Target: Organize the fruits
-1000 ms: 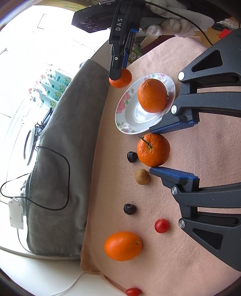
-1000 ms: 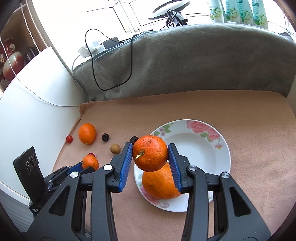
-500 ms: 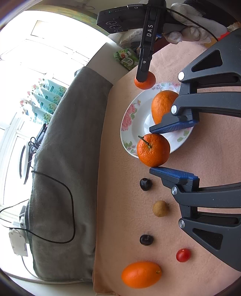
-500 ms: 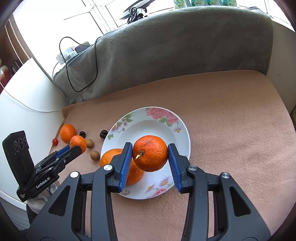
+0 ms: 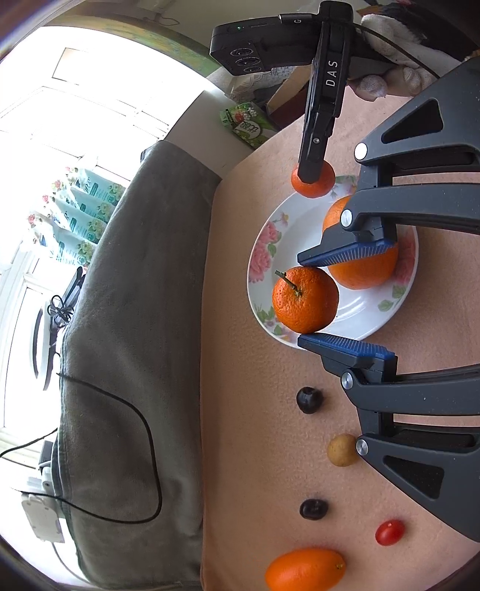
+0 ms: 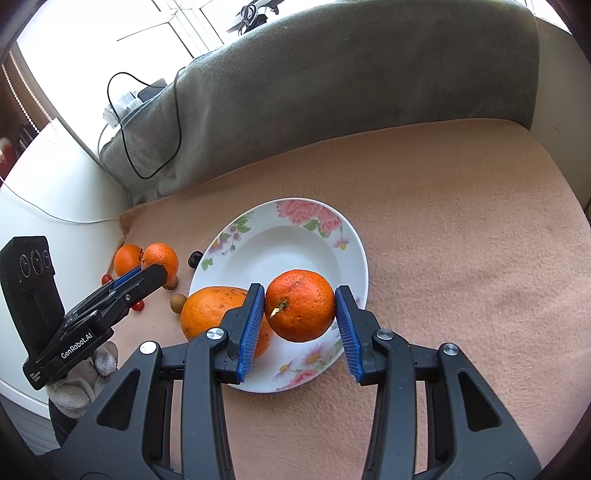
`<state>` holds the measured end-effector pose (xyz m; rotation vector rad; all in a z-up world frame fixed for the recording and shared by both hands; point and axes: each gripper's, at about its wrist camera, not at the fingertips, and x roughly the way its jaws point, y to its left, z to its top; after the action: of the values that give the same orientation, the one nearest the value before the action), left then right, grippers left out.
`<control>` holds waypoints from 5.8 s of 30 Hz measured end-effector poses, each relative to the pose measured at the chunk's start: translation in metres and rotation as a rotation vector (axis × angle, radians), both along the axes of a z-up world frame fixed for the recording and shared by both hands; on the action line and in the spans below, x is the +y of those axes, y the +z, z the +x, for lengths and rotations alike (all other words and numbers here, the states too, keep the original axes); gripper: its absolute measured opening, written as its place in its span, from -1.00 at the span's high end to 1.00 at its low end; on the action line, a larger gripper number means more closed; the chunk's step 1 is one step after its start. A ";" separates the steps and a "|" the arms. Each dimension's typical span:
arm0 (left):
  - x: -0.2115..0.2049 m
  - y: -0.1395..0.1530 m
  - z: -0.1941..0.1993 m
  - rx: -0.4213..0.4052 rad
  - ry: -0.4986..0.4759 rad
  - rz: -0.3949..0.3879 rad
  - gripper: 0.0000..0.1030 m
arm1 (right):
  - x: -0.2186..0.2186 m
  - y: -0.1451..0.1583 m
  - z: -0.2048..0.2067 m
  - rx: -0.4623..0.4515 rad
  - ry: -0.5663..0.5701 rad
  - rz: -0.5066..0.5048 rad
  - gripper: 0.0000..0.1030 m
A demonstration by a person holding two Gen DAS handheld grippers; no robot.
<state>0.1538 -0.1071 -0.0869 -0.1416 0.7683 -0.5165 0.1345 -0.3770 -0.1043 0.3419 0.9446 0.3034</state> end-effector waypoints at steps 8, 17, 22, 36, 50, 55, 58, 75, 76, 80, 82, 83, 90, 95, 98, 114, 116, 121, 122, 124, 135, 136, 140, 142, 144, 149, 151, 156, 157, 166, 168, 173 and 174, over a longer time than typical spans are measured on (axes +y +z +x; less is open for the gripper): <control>-0.005 -0.001 -0.001 -0.003 -0.014 0.002 0.19 | 0.002 -0.001 -0.001 -0.002 0.006 -0.004 0.17; -0.003 0.004 -0.002 -0.010 -0.012 -0.001 -0.06 | -0.001 0.004 -0.006 -0.035 -0.019 -0.003 -0.50; 0.001 0.005 -0.005 -0.007 0.000 -0.010 -0.27 | 0.001 0.009 -0.007 -0.055 -0.020 -0.025 -0.52; 0.015 0.009 -0.015 -0.014 0.062 0.023 -0.46 | 0.011 0.015 -0.010 -0.073 -0.015 -0.023 -0.53; 0.051 0.013 -0.025 -0.024 0.136 0.013 -0.47 | 0.035 0.025 -0.010 -0.096 0.020 -0.034 -0.53; 0.070 0.014 -0.029 -0.036 0.173 0.020 -0.47 | 0.049 0.031 -0.009 -0.124 0.040 -0.054 -0.53; 0.083 0.014 -0.032 -0.040 0.198 0.017 -0.47 | 0.060 0.036 -0.007 -0.135 0.062 -0.062 -0.53; 0.171 0.001 -0.040 -0.030 0.362 0.017 -0.47 | 0.144 0.046 0.025 -0.133 0.217 -0.066 -0.53; 0.175 -0.001 -0.040 -0.028 0.369 0.017 -0.47 | 0.149 0.046 0.027 -0.129 0.227 -0.072 -0.53; 0.190 -0.006 -0.039 -0.017 0.398 0.009 -0.47 | 0.170 0.041 0.036 -0.109 0.268 -0.058 -0.53; 0.197 -0.008 -0.037 -0.015 0.410 0.005 -0.47 | 0.181 0.039 0.041 -0.100 0.287 -0.051 -0.53; 0.200 -0.009 -0.037 -0.013 0.416 0.004 -0.47 | 0.185 0.038 0.043 -0.095 0.294 -0.051 -0.53; 0.215 -0.019 -0.028 0.008 0.435 -0.026 -0.47 | 0.218 0.029 0.061 -0.050 0.339 -0.023 -0.53; 0.220 -0.029 -0.019 0.032 0.431 -0.050 -0.47 | 0.243 0.020 0.075 -0.016 0.376 -0.010 -0.53; 0.223 -0.036 -0.013 0.047 0.430 -0.060 -0.47 | 0.258 0.014 0.084 0.003 0.399 0.004 -0.53; 0.229 -0.051 0.015 0.104 0.412 -0.120 -0.46 | 0.310 -0.031 0.132 0.141 0.483 0.098 -0.53; 0.229 -0.053 0.019 0.115 0.412 -0.124 -0.46 | 0.313 -0.034 0.136 0.155 0.487 0.116 -0.53; 0.229 -0.055 0.024 0.132 0.406 -0.131 -0.45 | 0.326 -0.037 0.137 0.163 0.509 0.106 -0.53; 0.228 -0.055 0.024 0.132 0.402 -0.131 -0.45 | 0.328 -0.037 0.137 0.165 0.512 0.106 -0.53; 0.227 -0.055 0.025 0.132 0.397 -0.131 -0.45 | 0.333 -0.039 0.138 0.169 0.513 0.106 -0.53; 0.226 -0.059 0.033 0.153 0.380 -0.136 -0.22 | 0.340 -0.047 0.141 0.206 0.518 0.124 -0.41; 0.226 -0.059 0.033 0.153 0.382 -0.137 -0.21 | 0.341 -0.047 0.141 0.207 0.518 0.128 -0.38; 0.226 -0.059 0.032 0.149 0.387 -0.136 -0.19 | 0.343 -0.046 0.141 0.208 0.530 0.139 -0.23; 0.225 -0.059 0.032 0.146 0.388 -0.128 -0.19 | 0.344 -0.046 0.140 0.205 0.530 0.136 -0.23; 0.224 -0.059 0.031 0.140 0.390 -0.121 -0.19 | 0.344 -0.045 0.140 0.207 0.526 0.138 -0.22; 0.221 -0.053 0.026 0.121 0.390 -0.101 -0.18 | 0.341 -0.038 0.136 0.190 0.529 0.135 -0.22; 0.218 -0.051 0.024 0.111 0.392 -0.094 -0.18 | 0.339 -0.034 0.133 0.185 0.525 0.140 -0.22; 0.207 -0.042 0.018 0.084 0.385 -0.080 -0.18 | 0.330 -0.022 0.124 0.159 0.514 0.142 -0.22; 0.204 -0.040 0.017 0.079 0.381 -0.079 -0.18 | 0.327 -0.019 0.122 0.152 0.509 0.141 -0.22; 0.171 -0.020 0.007 0.033 0.327 -0.077 -0.18 | 0.288 0.005 0.105 0.104 0.461 0.141 -0.22; 0.163 -0.016 0.004 0.025 0.312 -0.079 -0.18 | 0.277 0.010 0.100 0.093 0.448 0.139 -0.22; 0.139 -0.009 0.003 0.010 0.268 -0.076 -0.18 | 0.250 0.020 0.091 0.073 0.413 0.137 -0.22; 0.133 -0.008 0.003 0.007 0.258 -0.075 -0.18 | 0.244 0.021 0.089 0.070 0.405 0.138 -0.22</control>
<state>0.1568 0.0263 -0.0945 -0.3084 0.7252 -0.2998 0.2238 -0.1334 -0.0829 0.2870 1.0623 0.7332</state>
